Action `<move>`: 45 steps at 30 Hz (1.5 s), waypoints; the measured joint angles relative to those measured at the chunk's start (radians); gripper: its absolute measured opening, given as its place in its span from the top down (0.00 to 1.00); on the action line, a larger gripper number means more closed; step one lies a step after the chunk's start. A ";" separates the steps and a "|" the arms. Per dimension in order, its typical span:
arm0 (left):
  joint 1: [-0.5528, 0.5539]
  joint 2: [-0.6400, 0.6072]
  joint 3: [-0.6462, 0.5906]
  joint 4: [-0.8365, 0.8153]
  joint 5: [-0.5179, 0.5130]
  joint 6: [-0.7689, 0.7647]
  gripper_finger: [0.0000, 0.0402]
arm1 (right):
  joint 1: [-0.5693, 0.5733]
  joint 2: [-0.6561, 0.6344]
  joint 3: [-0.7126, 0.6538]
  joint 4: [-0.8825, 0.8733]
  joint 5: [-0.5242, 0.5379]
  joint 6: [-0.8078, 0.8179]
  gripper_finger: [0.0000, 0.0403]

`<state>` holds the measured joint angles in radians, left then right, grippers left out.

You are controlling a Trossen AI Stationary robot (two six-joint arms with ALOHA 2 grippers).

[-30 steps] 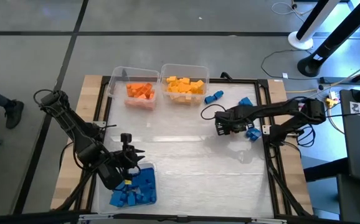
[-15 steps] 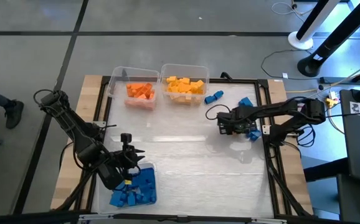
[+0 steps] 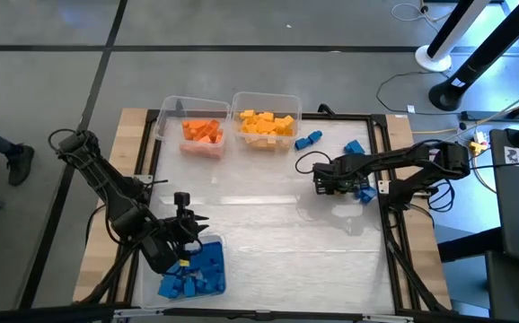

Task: Sort blocks
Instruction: Put the orange game piece into the top left transparent bin

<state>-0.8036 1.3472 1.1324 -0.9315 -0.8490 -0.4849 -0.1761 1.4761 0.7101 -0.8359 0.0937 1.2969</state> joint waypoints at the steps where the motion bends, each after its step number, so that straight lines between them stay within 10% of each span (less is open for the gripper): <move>1: 0.000 0.000 0.000 0.000 0.000 -0.001 0.81 | 0.000 0.000 0.000 0.005 0.011 -0.003 0.49; 12: 0.000 0.000 0.000 0.000 0.000 -0.005 0.81 | -0.001 0.001 0.000 0.013 0.081 -0.003 0.71; 28: -0.001 -0.003 0.002 -0.056 0.000 -0.037 0.81 | -0.001 0.001 -0.001 0.108 0.086 -0.265 0.70; 45: 0.055 -0.134 0.008 -0.149 -0.156 -0.274 0.81 | 0.117 0.001 0.000 1.077 0.018 -0.785 0.69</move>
<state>-0.7489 1.2128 1.1407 -1.0808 -1.0054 -0.7592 -0.0589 1.4773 0.7102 0.2412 0.1112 0.5117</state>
